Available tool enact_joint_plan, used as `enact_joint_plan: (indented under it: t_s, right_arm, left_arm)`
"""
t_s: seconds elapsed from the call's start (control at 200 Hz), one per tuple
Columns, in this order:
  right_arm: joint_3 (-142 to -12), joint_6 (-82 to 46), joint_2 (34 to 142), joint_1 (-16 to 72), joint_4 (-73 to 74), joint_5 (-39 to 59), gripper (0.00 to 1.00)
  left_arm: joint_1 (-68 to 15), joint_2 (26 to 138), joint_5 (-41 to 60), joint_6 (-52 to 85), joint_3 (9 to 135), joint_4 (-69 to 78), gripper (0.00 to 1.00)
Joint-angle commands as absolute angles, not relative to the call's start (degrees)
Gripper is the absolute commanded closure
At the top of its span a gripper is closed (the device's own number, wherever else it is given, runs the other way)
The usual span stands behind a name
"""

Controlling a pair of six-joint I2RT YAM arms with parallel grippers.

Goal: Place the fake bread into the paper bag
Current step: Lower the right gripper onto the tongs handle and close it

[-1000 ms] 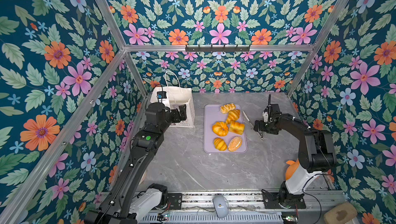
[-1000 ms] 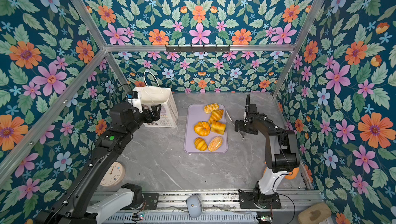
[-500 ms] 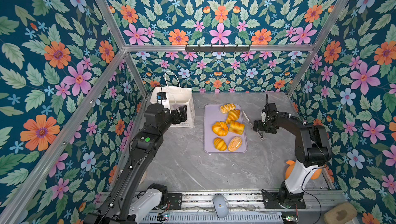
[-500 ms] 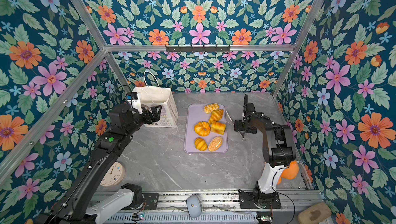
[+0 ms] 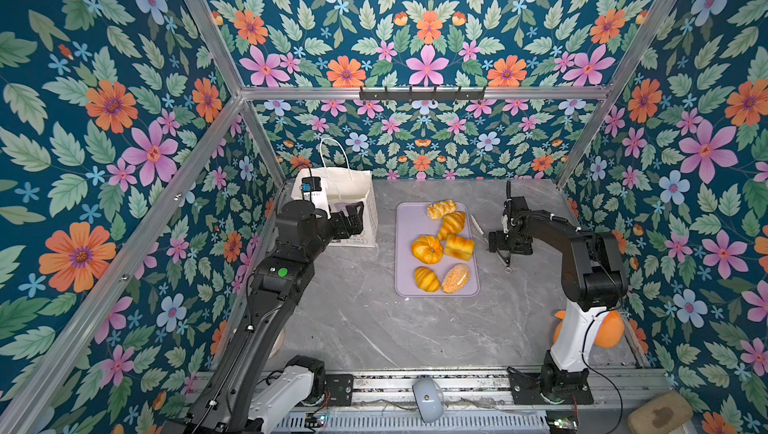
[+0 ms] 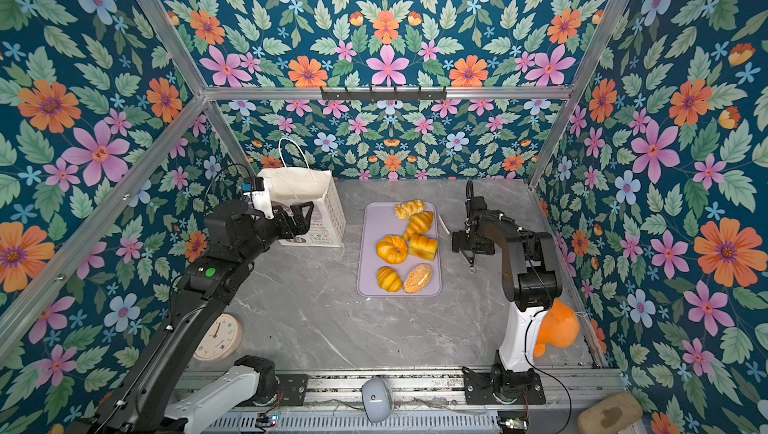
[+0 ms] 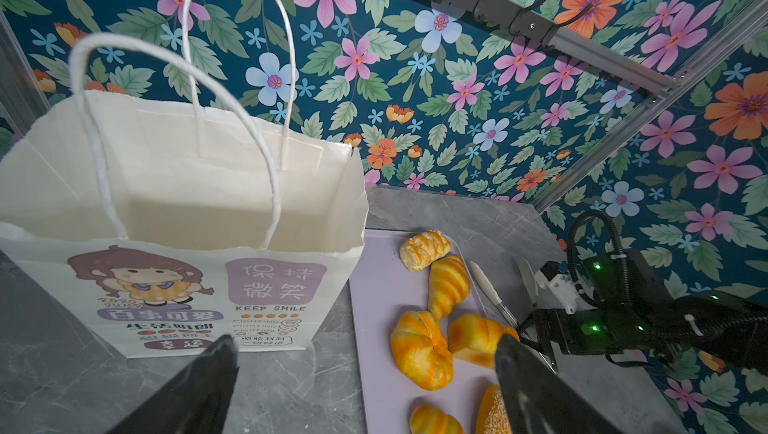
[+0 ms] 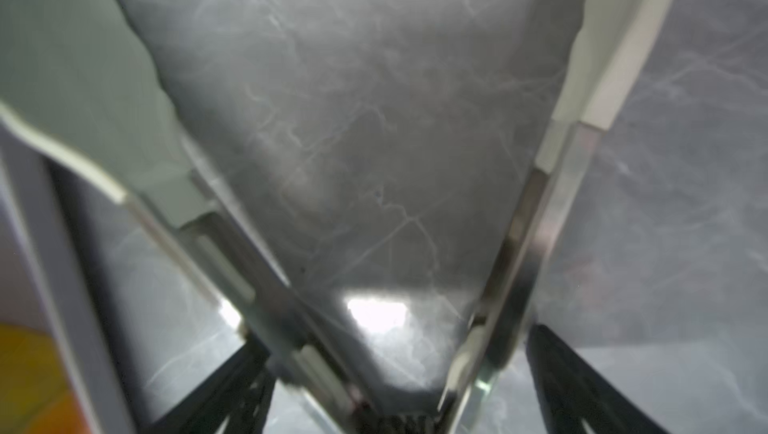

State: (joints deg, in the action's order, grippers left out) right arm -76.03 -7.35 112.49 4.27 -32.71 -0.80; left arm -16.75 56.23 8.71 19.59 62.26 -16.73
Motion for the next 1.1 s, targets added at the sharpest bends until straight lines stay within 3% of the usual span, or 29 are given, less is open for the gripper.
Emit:
enact_joint_plan:
  t_s: [0.0,0.285,0.845,1.095]
  right_arm:
    - [-76.98,-7.73,113.59,4.28,-34.67,-1.15,0.06]
    - [-77.29,-7.55,114.63,4.26,-32.76,0.36,0.06]
    - [-71.52,-8.09,109.50,4.21,-26.39,2.83,0.28]
    - [-71.66,-7.84,112.12,4.15,-28.52,0.68,0.28]
  left_arm:
    - [-16.69,56.16,9.57,19.35,62.70,-17.07,0.03]
    - [-16.61,56.28,9.93,18.90,62.84,-17.33,0.03]
    - [-16.64,56.59,10.92,19.25,62.68,-17.05,0.03]
    - [-16.64,55.05,10.72,19.54,62.40,-17.92,0.04]
